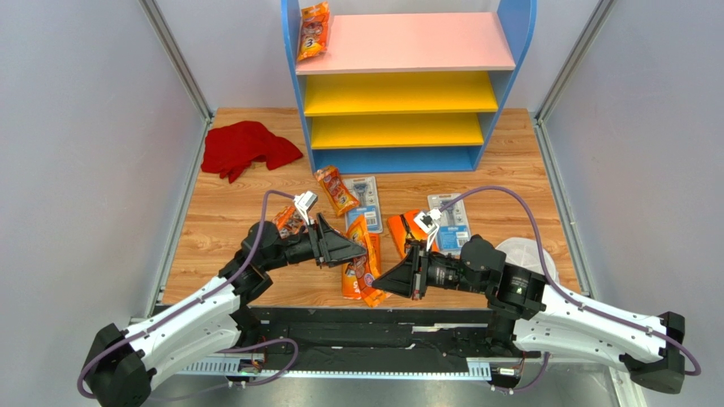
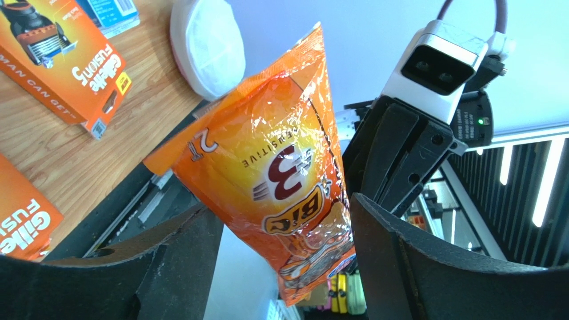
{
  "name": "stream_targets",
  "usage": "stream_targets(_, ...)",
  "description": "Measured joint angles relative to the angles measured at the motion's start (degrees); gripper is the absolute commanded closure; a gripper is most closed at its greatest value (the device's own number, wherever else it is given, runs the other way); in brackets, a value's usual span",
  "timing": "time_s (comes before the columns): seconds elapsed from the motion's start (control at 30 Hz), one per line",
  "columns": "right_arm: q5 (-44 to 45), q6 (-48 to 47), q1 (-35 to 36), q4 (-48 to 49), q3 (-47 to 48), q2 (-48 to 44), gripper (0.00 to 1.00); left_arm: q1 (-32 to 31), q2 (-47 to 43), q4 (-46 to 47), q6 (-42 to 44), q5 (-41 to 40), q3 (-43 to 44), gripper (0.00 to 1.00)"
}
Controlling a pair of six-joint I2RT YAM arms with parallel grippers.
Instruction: Place and organize the shaving razors onto the shelf
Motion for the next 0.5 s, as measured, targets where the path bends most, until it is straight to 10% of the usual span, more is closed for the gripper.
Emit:
stream_targets(0.33, -0.44, -0.07, 0.17, -1.27, -0.50, -8.81, 1.00, 0.00, -6.84, -0.72, 0.48, -2.84, -2.73, 0.49)
stream_targets(0.5, -1.20, 0.02, 0.17, -1.20, -1.40, -7.61, 1.00, -0.02, -5.79, -1.29, 1.75, -1.99, -2.16, 0.77)
